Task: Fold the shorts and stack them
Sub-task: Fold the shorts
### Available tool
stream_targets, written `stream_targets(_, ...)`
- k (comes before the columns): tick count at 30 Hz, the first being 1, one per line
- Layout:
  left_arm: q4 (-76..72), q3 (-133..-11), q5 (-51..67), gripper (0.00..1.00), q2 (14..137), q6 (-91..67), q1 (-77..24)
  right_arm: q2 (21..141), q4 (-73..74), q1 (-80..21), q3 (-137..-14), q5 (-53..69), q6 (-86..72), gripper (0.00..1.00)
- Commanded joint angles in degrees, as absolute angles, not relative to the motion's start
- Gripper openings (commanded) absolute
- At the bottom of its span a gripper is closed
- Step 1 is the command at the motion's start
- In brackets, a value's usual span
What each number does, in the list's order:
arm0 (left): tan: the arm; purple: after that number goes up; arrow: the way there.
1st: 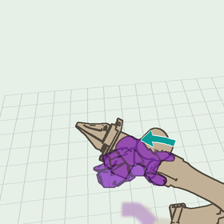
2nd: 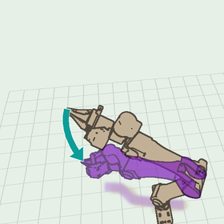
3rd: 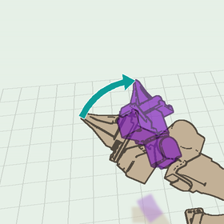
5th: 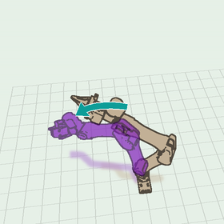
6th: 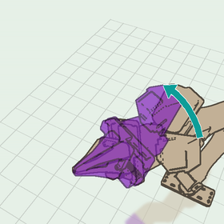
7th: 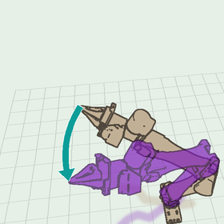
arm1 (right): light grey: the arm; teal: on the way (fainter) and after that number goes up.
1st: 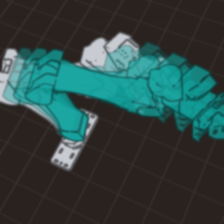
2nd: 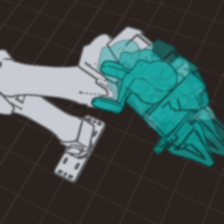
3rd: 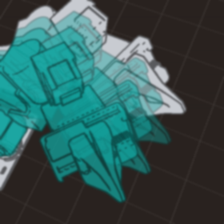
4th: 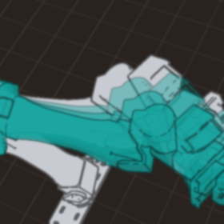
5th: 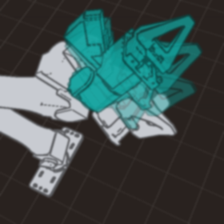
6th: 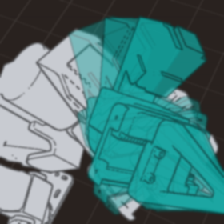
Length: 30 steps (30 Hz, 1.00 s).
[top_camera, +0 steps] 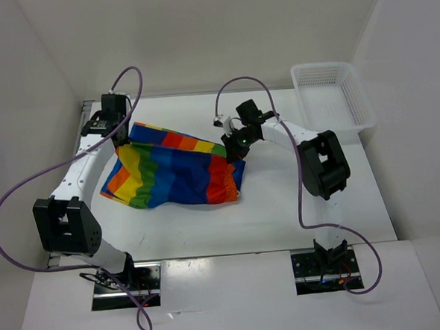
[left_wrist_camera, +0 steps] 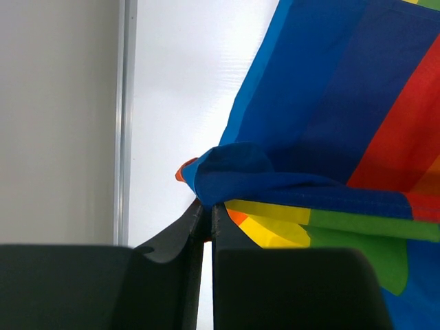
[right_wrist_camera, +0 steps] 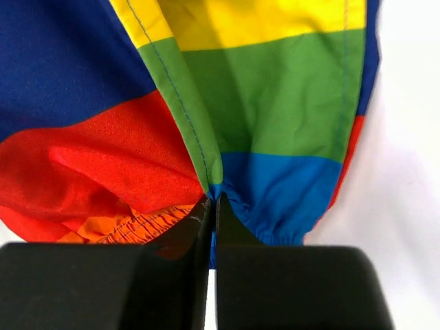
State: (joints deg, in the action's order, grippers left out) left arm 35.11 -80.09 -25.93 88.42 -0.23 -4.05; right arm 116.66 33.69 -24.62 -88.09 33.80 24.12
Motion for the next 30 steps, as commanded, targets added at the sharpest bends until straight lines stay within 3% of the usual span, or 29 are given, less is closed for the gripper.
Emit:
stream_targets(1, 33.4, -81.2, -28.6, 0.10, 87.4, 0.0, -4.1, 113.7, 33.1, -25.0, -86.7, 32.5, 25.2, 0.00)
stream_targets(11, 27.3, -78.7, -41.7, 0.10, 77.4, 0.0, -4.1, 96.3, 41.3, -28.6, -81.2, 38.0, 24.9, 0.00)
stream_targets(18, 35.7, -81.7, -49.8, 0.11, 69.9, 0.0, -4.1, 100.2, 37.0, -35.8, -84.5, 40.2, 20.8, 0.00)
stream_targets(21, 38.0, -74.6, -49.8, 0.12, 67.9, 0.0, -4.1, 102.1, 37.0, -35.8, -86.4, 38.8, 21.5, 0.00)
stream_targets(25, 38.8, -72.7, -45.0, 0.12, 73.5, 0.0, -4.8, 102.7, 38.4, -35.2, -86.5, 38.1, 23.8, 0.00)
stream_targets(30, 36.0, -84.5, -40.3, 0.13, 86.0, 0.0, -4.8, 101.1, 38.4, -33.0, -82.4, 35.9, 24.3, 0.00)
